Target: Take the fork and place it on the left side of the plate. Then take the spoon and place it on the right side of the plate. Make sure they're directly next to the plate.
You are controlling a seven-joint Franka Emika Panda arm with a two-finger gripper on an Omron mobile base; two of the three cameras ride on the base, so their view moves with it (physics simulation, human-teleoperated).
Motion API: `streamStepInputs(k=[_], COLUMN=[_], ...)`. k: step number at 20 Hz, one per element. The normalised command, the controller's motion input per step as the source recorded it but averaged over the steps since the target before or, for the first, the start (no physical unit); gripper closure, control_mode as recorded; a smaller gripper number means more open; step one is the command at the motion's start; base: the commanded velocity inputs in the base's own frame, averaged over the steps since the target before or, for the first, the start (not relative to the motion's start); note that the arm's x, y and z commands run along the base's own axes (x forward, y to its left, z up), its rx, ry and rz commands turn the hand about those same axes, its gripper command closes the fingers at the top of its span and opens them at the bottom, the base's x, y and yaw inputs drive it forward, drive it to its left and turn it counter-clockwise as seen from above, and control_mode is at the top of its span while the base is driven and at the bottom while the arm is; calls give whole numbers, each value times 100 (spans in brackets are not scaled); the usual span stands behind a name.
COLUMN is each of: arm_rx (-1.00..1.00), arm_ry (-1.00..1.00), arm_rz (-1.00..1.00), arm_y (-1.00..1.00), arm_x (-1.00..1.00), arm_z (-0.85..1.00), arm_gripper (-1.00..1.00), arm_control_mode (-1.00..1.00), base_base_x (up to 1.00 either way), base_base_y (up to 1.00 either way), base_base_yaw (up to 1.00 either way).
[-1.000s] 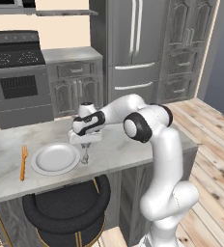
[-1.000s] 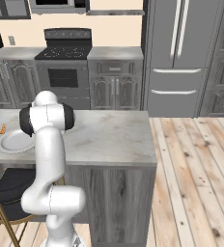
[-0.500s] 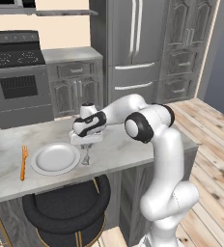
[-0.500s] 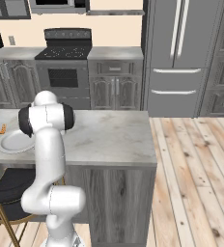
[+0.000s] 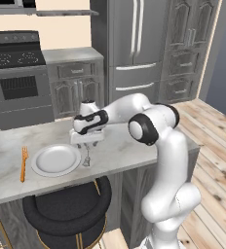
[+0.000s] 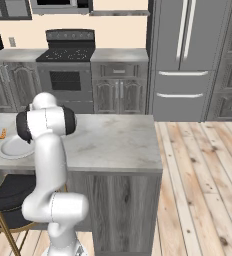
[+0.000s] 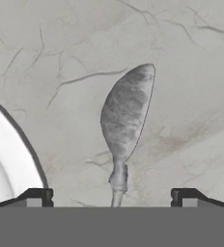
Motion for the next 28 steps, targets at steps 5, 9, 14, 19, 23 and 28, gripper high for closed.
streamStepInputs(k=[5,9,14,19,23,28], arm_rx=[0,-1,-2,0,0,2], arm_ry=[0,-8,-8,0,4,5], arm_rz=[0,0,0,0,0,0], arm_y=[-3,-12,-18,-22,-17,-18], arm_x=[-32,-46,-61,-69,-68,-74], arm_z=[49,41,32,23,21,24], arm_gripper=[-100,-100,-100,-100,-100,-100], arm_control_mode=[-100,-100,-100,-100,-100,-100], base_base_x=[0,0,0,0,0,0], base_base_y=[0,0,0,0,0,0], base_base_yaw=[0,0,0,0,0,0])
